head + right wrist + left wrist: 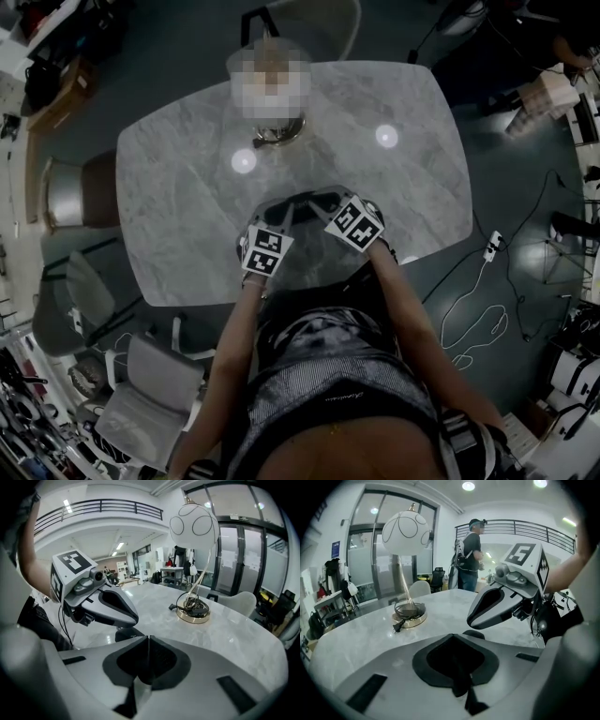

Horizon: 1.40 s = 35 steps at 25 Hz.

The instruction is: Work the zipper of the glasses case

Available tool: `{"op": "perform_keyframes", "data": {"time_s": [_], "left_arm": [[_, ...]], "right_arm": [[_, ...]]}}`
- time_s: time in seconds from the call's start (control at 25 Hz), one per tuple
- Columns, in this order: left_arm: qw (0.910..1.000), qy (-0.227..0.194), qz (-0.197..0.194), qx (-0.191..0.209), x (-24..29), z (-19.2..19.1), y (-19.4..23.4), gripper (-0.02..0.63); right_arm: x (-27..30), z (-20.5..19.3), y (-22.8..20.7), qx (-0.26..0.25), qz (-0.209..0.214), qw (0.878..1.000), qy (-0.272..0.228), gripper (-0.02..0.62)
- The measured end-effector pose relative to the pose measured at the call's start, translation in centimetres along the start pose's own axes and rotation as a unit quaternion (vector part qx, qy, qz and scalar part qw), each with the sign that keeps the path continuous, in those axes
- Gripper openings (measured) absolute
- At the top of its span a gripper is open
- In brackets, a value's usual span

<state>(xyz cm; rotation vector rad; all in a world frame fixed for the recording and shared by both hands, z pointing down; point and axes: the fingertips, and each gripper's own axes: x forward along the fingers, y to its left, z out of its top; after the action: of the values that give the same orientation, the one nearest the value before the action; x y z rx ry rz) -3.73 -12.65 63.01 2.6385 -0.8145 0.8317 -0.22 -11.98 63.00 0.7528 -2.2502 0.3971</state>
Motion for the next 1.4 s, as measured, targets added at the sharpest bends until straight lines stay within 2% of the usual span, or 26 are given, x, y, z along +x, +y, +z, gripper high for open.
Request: {"op": "perform_keyframes", "data": {"time_s": [0.36, 0.84, 1.4], "left_arm": [[0.997, -0.065, 0.03, -0.028, -2.2, 4.2, -0.2, 0.006], [0.9878, -0.138, 0.061, -0.037, -6.0, 9.4, -0.2, 0.006], [0.9748, -0.204, 0.081, -0.039, -10.2, 15.3, -0.1, 0.008]], "right_arm": [[-3.0, 5.1, 0.2, 0.019, -0.012, 0.995, -0.095, 0.063], [-8.5, 11.6, 0.3, 0.032, -0.029, 0.975, -0.217, 0.063], [-13.3, 16.5, 1.0, 0.0, -0.066, 0.958, -0.279, 0.063]]}}
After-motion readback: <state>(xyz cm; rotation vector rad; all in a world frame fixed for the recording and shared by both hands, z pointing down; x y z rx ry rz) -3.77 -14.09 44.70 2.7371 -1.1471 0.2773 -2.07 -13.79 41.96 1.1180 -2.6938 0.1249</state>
